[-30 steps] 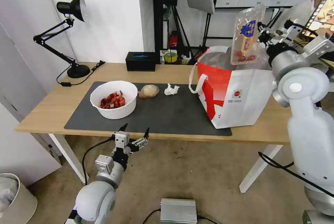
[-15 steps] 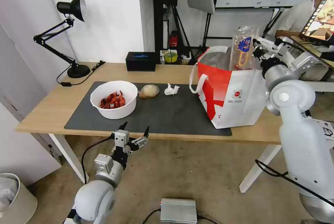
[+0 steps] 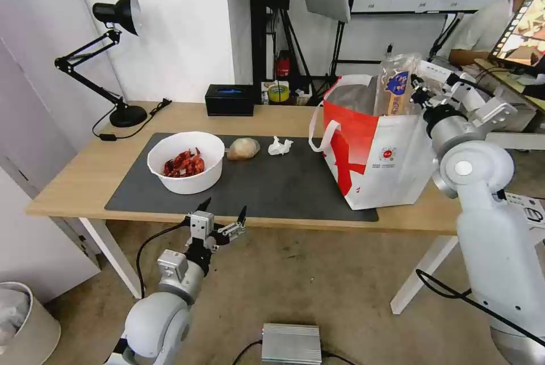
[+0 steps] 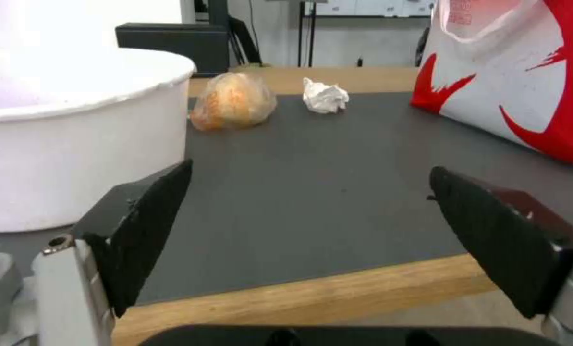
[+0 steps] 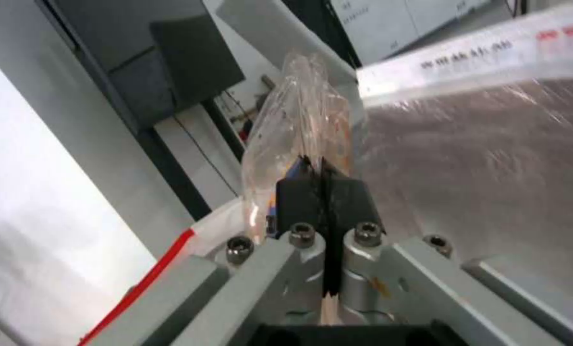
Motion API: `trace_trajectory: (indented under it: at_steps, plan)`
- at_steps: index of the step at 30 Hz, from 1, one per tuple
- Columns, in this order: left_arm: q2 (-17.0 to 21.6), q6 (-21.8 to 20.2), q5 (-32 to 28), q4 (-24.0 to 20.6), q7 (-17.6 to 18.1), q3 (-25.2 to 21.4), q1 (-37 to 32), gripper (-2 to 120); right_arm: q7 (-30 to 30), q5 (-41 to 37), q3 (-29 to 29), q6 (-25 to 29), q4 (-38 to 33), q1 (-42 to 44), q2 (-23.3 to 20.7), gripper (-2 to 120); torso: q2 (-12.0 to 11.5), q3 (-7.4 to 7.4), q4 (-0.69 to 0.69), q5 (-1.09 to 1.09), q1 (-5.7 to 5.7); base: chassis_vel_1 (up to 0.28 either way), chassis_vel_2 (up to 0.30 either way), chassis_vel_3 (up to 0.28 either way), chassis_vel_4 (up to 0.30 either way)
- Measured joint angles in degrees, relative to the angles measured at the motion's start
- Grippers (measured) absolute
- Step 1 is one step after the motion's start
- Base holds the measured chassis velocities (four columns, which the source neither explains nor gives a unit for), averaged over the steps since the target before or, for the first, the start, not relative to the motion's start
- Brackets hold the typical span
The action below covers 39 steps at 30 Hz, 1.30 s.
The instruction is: Pick up the trash from the table and place it into the takeout bag.
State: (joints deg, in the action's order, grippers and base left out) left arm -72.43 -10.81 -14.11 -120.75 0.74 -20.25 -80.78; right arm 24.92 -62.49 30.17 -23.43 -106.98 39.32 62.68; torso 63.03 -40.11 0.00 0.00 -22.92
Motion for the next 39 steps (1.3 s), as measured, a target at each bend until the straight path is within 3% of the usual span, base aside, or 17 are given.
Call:
trace_trajectory:
  at_steps: [6, 8, 16, 18, 19, 22, 23, 26, 35, 39]
  plan:
    - [0.16, -0.06, 0.00, 0.00, 0.01, 0.12, 0.15, 100, 3.28, -5.15, 0.82, -2.44, -1.55, 0.31, -0.08, 1, 0.00, 0.00, 0.00, 0.00, 0.00, 0.000, 0.000, 0.000, 0.000]
    - [0.23, -0.10, 0.00, -0.05, 0.03, 0.17, 0.11, 100, 3.75, -6.72, 1.12, -2.97, -1.99, 0.41, -0.23, 12, 0.00, 0.00, 0.00, 0.00, 0.00, 0.000, 0.000, 0.000, 0.000]
    - [0.19, -0.14, 0.24, -0.28, 0.06, 0.33, -0.12, 100, 3.87, -7.79, 1.24, -3.27, -2.46, 0.44, -0.43, 35, 0.00, 0.00, 0.00, 0.00, 0.00, 0.000, 0.000, 0.000, 0.000]
    - [0.01, -0.19, 0.52, -0.74, 0.08, 0.35, -0.53, 100, 3.81, -8.80, 1.29, -3.34, -2.96, 0.56, -0.70, 52, 0.00, 0.00, 0.00, 0.00, 0.00, 0.000, 0.000, 0.000, 0.000]
    - [0.01, -0.19, 0.52, -0.74, 0.08, 0.35, -0.53, 100, 3.81, -8.80, 1.29, -3.34, -2.96, 0.56, -0.70, 52, 0.00, 0.00, 0.00, 0.00, 0.00, 0.000, 0.000, 0.000, 0.000]
    - [0.09, -0.20, 0.60, -1.34, 0.08, -0.16, -1.07, 100, 1.91, -9.58, 1.49, -3.35, -4.77, 1.69, -1.54, 78, 0.00, 0.00, 0.00, 0.00, 0.00, 0.000, 0.000, 0.000, 0.000]
    - [0.09, -0.20, 0.60, -1.34, 0.08, -0.16, -1.07, 100, 1.91, -9.58, 1.49, -3.35, -4.77, 1.69, -1.54, 78, 0.00, 0.00, 0.00, 0.00, 0.00, 0.000, 0.000, 0.000, 0.000]
    - [0.03, -0.20, 0.71, -1.43, 0.08, -0.23, -1.21, 100, -1.53, -9.59, 1.74, -2.92, -7.13, 3.68, -2.77, 92, 0.00, 0.00, 0.01, 0.00, 0.00, 0.000, 0.000, 0.000, 0.000]
    - [0.89, -0.07, 0.77, -1.80, -0.02, -0.30, -0.57, 100, -11.05, -8.24, 4.24, -2.79, -17.40, 12.72, -7.54, 100, 0.00, 0.01, 0.00, -0.01, 0.00, 0.000, 0.000, 0.000, 0.000]
    - [1.31, 0.19, 0.64, -2.07, -0.11, -1.05, -0.41, 100, -15.58, -1.56, 4.19, -2.75, -22.97, 20.29, -8.58, 100, 0.00, 0.01, -0.01, 0.00, 0.00, 0.000, 0.000, 0.000, 0.000]
